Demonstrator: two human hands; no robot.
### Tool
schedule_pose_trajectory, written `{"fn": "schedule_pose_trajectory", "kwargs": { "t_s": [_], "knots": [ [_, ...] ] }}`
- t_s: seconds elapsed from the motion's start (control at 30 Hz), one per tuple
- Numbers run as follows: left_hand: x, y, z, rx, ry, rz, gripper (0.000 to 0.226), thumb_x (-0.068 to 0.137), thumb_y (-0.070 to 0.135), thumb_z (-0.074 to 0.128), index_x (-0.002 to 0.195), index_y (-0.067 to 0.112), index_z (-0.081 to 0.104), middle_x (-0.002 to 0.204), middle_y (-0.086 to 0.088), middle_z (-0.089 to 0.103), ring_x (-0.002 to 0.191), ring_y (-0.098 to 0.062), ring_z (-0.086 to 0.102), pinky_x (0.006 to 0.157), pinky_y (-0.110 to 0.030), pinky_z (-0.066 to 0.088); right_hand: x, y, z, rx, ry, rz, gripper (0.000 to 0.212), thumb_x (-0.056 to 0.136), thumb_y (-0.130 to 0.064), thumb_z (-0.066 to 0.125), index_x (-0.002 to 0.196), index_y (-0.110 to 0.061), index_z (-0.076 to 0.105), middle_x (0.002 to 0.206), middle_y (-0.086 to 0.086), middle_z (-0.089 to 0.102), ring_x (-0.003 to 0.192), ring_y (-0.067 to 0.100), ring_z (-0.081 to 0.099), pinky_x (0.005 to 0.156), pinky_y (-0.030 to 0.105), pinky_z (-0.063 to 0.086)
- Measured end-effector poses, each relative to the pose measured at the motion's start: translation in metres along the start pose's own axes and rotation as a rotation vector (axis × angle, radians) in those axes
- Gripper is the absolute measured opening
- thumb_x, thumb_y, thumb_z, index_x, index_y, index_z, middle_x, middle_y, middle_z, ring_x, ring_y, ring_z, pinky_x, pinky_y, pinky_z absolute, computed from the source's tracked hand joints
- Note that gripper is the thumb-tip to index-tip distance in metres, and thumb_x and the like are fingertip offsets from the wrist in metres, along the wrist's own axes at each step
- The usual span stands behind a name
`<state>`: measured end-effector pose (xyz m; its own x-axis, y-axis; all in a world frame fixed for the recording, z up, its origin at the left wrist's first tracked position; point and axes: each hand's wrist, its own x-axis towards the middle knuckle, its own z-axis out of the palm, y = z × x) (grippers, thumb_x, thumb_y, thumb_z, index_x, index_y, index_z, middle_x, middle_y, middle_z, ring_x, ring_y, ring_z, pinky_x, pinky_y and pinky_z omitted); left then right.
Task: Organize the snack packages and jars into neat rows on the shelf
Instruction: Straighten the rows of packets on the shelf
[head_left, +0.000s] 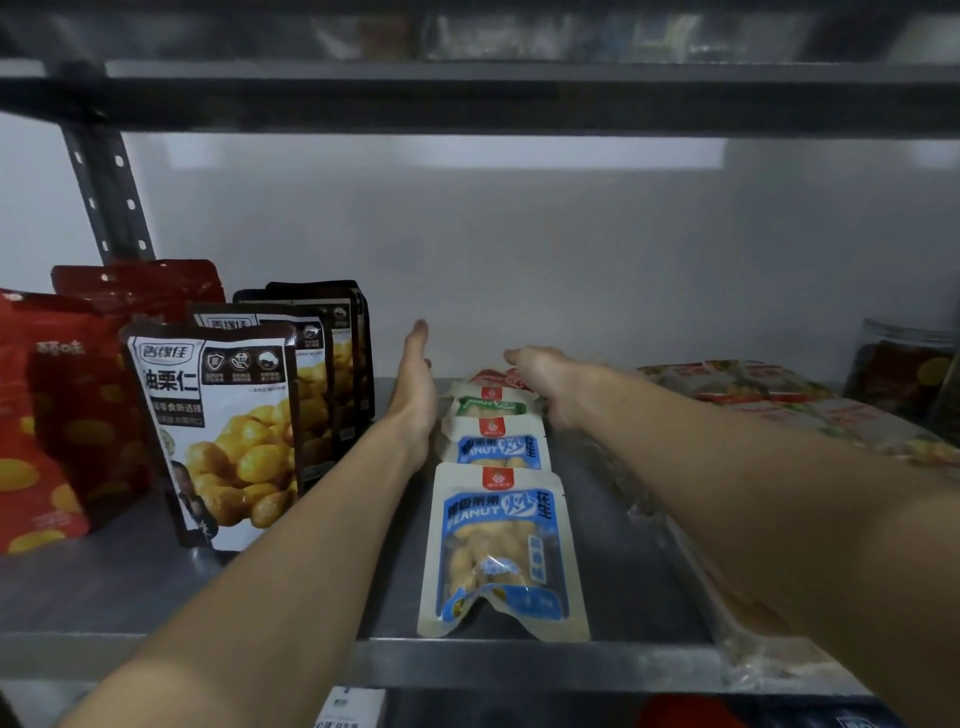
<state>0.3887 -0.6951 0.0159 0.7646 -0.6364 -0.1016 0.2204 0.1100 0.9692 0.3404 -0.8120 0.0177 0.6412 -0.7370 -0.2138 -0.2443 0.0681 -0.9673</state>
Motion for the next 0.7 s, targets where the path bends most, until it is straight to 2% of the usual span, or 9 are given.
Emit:
{"fn": "schedule_pose_trajectory", "kwargs": {
  "t_s": [0.1, 0.2, 0.27, 0.33, 0.37, 0.43, 0.53, 0.6, 0.7],
  "knots": [
    [0.012, -0.004, 0.0, -0.016, -0.002, 0.007, 0.076, 0.093, 0.064, 0.03, 0.149, 0.012, 0.03, 0.15, -0.013, 0.038, 0.077, -0.014, 0.048, 0.061, -0.027, 0.039, 0.012, 0.001, 0.001, 0.021, -0.006, 0.012, 0.024, 0.104, -0.026, 0.042, 0.094, -0.006, 0.05, 0.078, 0.011, 0.061, 0.06, 0.023, 0.06, 0.063, 0.034, 0.054],
    [0.021, -0.007, -0.001, 0.001, -0.003, 0.006, 0.077, 0.094, 0.064, 0.03, 0.149, 0.011, 0.03, 0.142, -0.014, 0.047, 0.064, -0.01, 0.05, 0.055, -0.026, 0.043, 0.019, 0.0, 0.001, 0.055, -0.015, 0.009, 0.023, 0.104, -0.026, 0.042, 0.094, -0.006, 0.049, 0.085, 0.013, 0.062, 0.066, 0.024, 0.062, 0.078, 0.04, 0.057],
    [0.022, -0.008, -0.003, 0.045, -0.003, 0.01, 0.075, 0.095, 0.062, 0.029, 0.148, 0.009, 0.031, 0.11, -0.014, 0.067, 0.047, -0.011, 0.057, 0.038, -0.019, 0.044, 0.022, 0.0, 0.002, 0.071, -0.021, 0.005, 0.022, 0.104, -0.025, 0.043, 0.093, -0.007, 0.047, 0.087, 0.014, 0.061, 0.066, 0.024, 0.062, 0.082, 0.042, 0.056],
    [0.021, -0.008, -0.005, 0.097, -0.037, 0.03, 0.067, 0.097, 0.06, 0.026, 0.137, 0.01, 0.044, 0.051, -0.005, 0.065, 0.029, -0.005, 0.054, 0.024, -0.014, 0.034, 0.023, -0.001, 0.003, 0.077, -0.03, 0.01, 0.02, 0.103, -0.025, 0.043, 0.097, -0.006, 0.047, 0.088, 0.015, 0.061, 0.065, 0.024, 0.061, 0.081, 0.042, 0.056],
    [0.022, -0.009, -0.005, 0.123, -0.058, 0.039, 0.06, 0.097, 0.06, 0.025, 0.118, 0.012, 0.054, 0.035, 0.002, 0.057, 0.026, -0.002, 0.051, 0.023, -0.013, 0.032, 0.024, -0.001, 0.004, 0.076, -0.034, 0.01, 0.02, 0.103, -0.025, 0.043, 0.101, -0.005, 0.048, 0.087, 0.015, 0.061, 0.065, 0.024, 0.061, 0.08, 0.042, 0.056],
    [0.021, -0.01, -0.004, 0.178, -0.083, 0.057, 0.055, 0.097, 0.06, 0.023, 0.077, 0.016, 0.048, 0.027, 0.008, 0.049, 0.024, 0.0, 0.049, 0.024, -0.012, 0.033, 0.025, -0.002, 0.004, 0.067, -0.037, 0.013, 0.023, 0.103, -0.026, 0.044, 0.109, -0.005, 0.049, 0.085, 0.014, 0.062, 0.065, 0.024, 0.061, 0.078, 0.042, 0.057],
    [0.025, -0.012, -0.002, 0.244, -0.06, 0.083, 0.054, 0.097, 0.061, 0.02, 0.066, 0.02, 0.038, 0.027, 0.011, 0.047, 0.025, 0.002, 0.049, 0.042, -0.018, 0.045, 0.023, -0.002, 0.005, 0.069, -0.039, 0.008, 0.021, 0.103, -0.025, 0.044, 0.117, -0.009, 0.049, 0.085, 0.014, 0.062, 0.063, 0.024, 0.061, 0.067, 0.037, 0.056],
    [0.028, -0.015, -0.004, 0.268, -0.045, 0.102, 0.056, 0.096, 0.063, 0.019, 0.065, 0.021, 0.038, 0.028, 0.013, 0.048, 0.028, 0.003, 0.051, 0.054, -0.024, 0.038, 0.021, -0.002, 0.004, 0.063, -0.041, 0.004, 0.026, 0.103, -0.024, 0.043, 0.126, -0.011, 0.049, 0.088, 0.014, 0.062, 0.064, 0.023, 0.061, 0.064, 0.035, 0.056],
    [0.035, -0.018, -0.007, 0.279, -0.029, 0.135, 0.058, 0.094, 0.067, 0.018, 0.065, 0.022, 0.04, 0.03, 0.013, 0.051, 0.052, -0.009, 0.06, 0.068, -0.03, 0.041, 0.021, -0.002, 0.003, 0.06, -0.035, -0.001, 0.033, 0.103, -0.024, 0.043, 0.134, -0.012, 0.046, 0.09, 0.015, 0.062, 0.065, 0.023, 0.061, 0.062, 0.035, 0.055]
  ]
}}
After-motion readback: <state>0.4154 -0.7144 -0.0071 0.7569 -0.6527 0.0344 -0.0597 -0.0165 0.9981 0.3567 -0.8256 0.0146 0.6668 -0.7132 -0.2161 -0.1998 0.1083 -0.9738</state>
